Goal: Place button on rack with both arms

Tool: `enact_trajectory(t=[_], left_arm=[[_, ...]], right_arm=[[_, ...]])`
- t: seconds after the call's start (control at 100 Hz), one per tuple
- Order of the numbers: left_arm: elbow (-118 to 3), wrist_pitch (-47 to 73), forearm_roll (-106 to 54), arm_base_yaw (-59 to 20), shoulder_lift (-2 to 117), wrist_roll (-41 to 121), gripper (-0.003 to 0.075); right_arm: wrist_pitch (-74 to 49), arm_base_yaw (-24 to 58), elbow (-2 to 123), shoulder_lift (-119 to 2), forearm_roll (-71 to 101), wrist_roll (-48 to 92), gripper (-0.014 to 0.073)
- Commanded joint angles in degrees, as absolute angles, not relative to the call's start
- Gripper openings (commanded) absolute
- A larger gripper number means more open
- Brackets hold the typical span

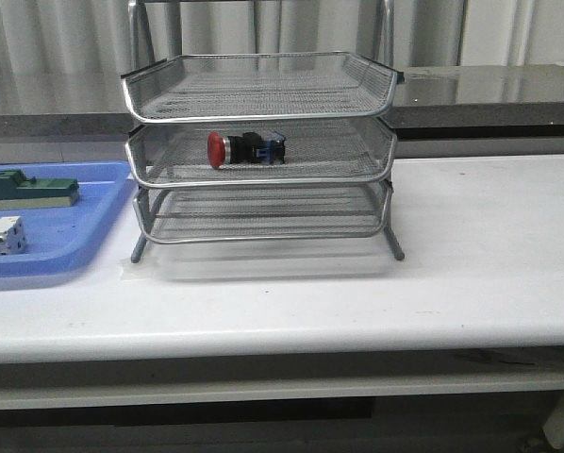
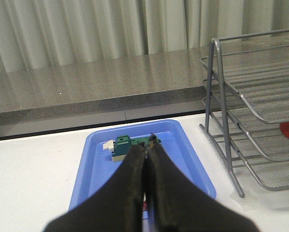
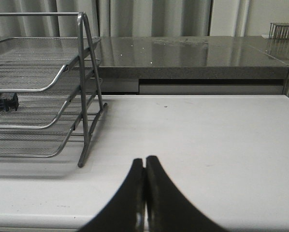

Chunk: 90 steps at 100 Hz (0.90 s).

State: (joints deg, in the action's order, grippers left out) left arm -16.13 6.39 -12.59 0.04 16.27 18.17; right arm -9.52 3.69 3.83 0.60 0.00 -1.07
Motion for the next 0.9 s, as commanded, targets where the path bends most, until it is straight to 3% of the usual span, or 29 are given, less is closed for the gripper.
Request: enact_trajectory(t=[0.0, 0.89], left_arm=[[-17.80, 1.63, -13.27, 0.00, 16.63, 17.70, -0.0021], [-17.76, 1.73, -13.27, 0.00, 16.63, 17.70, -0.0021]], right_arm=[[-1.58, 3.21, 3.68, 1.79, -0.71, -1.17, -0.0057], [0.57, 3.21, -0.53, 1.79, -0.31, -1.12, -0.0057]])
